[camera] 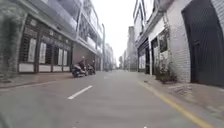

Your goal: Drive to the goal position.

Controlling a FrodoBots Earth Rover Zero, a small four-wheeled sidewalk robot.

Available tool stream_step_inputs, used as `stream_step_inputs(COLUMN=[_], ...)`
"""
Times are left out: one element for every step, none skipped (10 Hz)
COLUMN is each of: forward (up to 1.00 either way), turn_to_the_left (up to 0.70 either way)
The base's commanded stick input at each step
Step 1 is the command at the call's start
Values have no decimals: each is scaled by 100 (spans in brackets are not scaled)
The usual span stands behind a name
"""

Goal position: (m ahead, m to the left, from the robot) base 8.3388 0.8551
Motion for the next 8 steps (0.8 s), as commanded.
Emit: stream_step_inputs(forward=[85,85,85,85,85,85,85,85], turn_to_the_left=[-2,0,0,0,0,0,0,0])
